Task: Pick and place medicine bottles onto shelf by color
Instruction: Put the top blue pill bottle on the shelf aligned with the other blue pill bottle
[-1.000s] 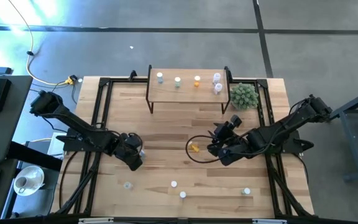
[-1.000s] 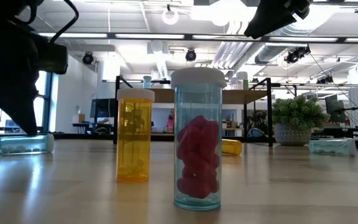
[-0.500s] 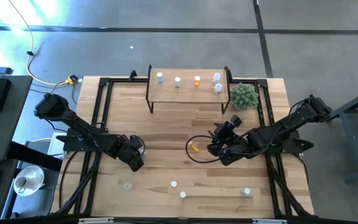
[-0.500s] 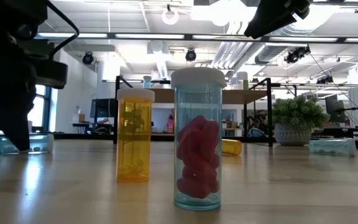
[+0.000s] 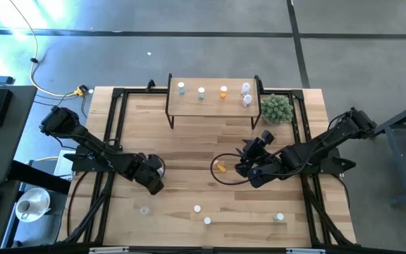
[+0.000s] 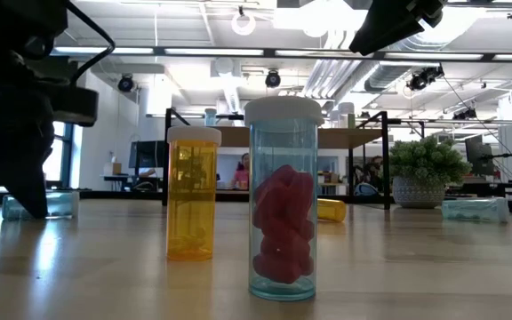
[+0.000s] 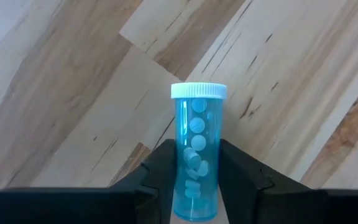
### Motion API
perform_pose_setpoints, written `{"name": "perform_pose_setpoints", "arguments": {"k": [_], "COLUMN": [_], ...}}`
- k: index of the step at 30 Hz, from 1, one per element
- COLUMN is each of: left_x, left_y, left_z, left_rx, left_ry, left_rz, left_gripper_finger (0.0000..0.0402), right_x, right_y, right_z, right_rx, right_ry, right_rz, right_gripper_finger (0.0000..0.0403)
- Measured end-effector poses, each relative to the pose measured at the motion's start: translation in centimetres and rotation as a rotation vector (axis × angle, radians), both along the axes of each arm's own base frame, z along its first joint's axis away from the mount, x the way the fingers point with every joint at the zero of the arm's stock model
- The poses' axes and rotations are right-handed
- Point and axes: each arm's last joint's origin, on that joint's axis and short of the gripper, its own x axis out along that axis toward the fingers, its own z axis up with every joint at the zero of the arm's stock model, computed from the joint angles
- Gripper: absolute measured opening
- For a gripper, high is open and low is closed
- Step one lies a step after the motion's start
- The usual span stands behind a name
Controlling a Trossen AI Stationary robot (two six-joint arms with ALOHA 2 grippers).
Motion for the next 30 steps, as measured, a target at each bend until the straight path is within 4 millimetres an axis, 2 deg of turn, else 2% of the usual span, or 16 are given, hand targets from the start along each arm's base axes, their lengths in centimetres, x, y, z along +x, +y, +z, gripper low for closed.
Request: {"name": "perform_pose_setpoints", "arguments": {"k": [5,15,30], "left_x": [0.4,3.4,6.7], "left_y": [-0.1,-0.5,1.8], "left_z": [0.0,1.6,4.7], "left_rx": [0.017,0.052,0.149], "left_ry": [-0.041,-0.339,-0.709], "left_rz": [-0.027,-0.222,-0.390], "left_gripper_finger": [0.0087,0.0090,0.0090], "right_x": [0.0,0.8,1.1], "right_y": [0.0,0.5,0.7], "right_z": [0.0,0.5,0.6], "right_rx": [0.003,0.014,0.030], "right_ry": [-0.006,-0.035,-0.044], "right_rz": [0.000,0.076,0.108], "right_gripper_finger": [0.0177,0.0177,0.0177]}}
